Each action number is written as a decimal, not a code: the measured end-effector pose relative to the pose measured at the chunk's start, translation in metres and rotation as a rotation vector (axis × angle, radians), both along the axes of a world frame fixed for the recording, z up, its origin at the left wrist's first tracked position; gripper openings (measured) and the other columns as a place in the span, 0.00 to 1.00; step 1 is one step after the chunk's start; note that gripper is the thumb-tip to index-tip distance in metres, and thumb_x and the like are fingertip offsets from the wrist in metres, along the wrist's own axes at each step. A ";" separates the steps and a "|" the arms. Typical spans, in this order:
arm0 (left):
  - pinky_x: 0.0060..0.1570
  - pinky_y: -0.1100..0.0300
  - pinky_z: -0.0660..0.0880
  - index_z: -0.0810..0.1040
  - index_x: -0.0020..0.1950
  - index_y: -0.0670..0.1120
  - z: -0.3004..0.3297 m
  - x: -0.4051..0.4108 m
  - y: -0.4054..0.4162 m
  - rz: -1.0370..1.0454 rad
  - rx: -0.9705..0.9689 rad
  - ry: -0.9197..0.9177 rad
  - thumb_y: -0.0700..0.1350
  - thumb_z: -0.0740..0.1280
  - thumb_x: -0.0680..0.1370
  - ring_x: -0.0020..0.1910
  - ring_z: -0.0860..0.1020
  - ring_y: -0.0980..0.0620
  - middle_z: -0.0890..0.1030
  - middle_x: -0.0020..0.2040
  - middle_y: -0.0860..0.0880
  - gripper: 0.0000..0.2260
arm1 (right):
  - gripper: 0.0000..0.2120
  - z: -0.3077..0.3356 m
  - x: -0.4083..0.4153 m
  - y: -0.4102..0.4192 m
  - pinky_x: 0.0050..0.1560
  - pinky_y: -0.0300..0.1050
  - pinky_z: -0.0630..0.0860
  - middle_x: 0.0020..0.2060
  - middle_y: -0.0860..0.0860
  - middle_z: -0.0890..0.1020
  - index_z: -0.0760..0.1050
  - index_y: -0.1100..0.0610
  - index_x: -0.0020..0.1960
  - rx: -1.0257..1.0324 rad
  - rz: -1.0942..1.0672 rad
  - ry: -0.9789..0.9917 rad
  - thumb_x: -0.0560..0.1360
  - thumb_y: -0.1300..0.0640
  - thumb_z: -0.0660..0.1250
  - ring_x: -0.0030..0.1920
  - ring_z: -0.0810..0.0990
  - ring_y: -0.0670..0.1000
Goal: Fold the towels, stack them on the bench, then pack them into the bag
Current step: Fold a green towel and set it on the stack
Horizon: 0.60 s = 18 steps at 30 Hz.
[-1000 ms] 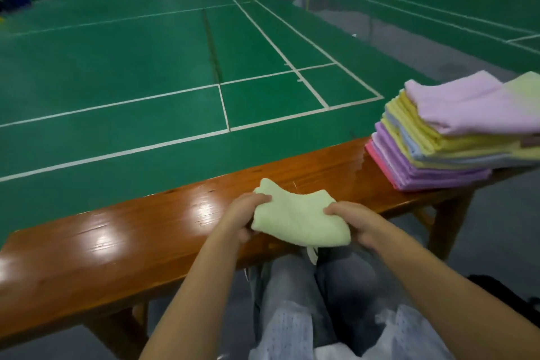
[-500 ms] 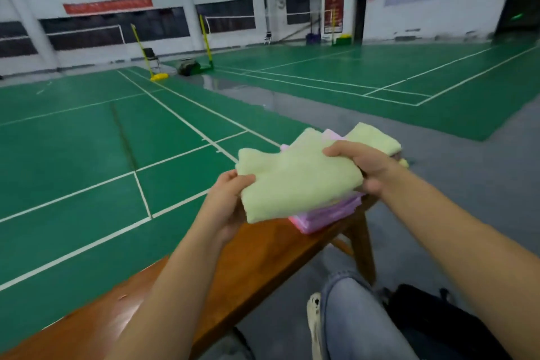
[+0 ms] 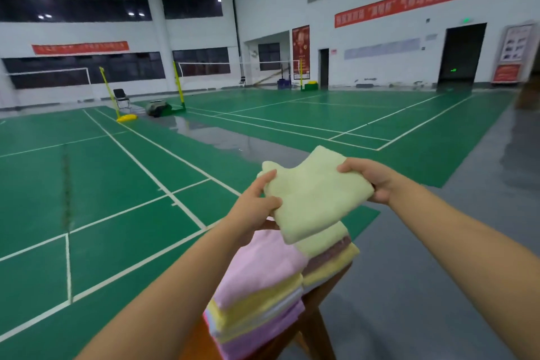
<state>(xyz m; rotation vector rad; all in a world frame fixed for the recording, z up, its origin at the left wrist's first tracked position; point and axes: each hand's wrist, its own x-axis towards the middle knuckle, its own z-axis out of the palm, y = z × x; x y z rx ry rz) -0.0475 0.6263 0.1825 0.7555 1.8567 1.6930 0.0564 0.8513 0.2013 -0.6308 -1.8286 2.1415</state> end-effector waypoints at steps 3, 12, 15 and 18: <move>0.33 0.57 0.80 0.64 0.74 0.55 -0.011 -0.017 0.031 0.013 -0.024 0.014 0.33 0.62 0.77 0.44 0.79 0.47 0.74 0.62 0.44 0.29 | 0.09 -0.028 -0.023 0.037 0.46 0.47 0.79 0.40 0.56 0.85 0.76 0.60 0.52 -0.039 -0.018 -0.028 0.73 0.61 0.63 0.37 0.83 0.54; 0.55 0.49 0.78 0.59 0.77 0.49 -0.068 -0.064 0.081 0.126 -0.367 0.321 0.39 0.64 0.76 0.61 0.75 0.42 0.68 0.70 0.43 0.31 | 0.04 -0.104 -0.080 0.086 0.42 0.47 0.79 0.41 0.57 0.84 0.76 0.60 0.48 -0.031 0.069 -0.161 0.74 0.62 0.64 0.37 0.83 0.54; 0.52 0.56 0.73 0.65 0.73 0.46 -0.068 -0.065 0.096 0.075 -0.881 0.710 0.44 0.63 0.77 0.55 0.75 0.43 0.66 0.68 0.41 0.24 | 0.03 -0.123 -0.084 0.088 0.39 0.46 0.77 0.40 0.57 0.81 0.74 0.62 0.45 0.183 0.089 -0.328 0.74 0.64 0.68 0.36 0.80 0.54; 0.45 0.55 0.74 0.72 0.65 0.48 -0.059 -0.060 0.106 0.047 -1.099 0.929 0.43 0.62 0.77 0.44 0.73 0.47 0.66 0.64 0.43 0.16 | 0.06 -0.127 -0.083 0.081 0.34 0.41 0.74 0.39 0.55 0.79 0.75 0.62 0.46 0.436 0.021 -0.430 0.73 0.61 0.70 0.35 0.77 0.51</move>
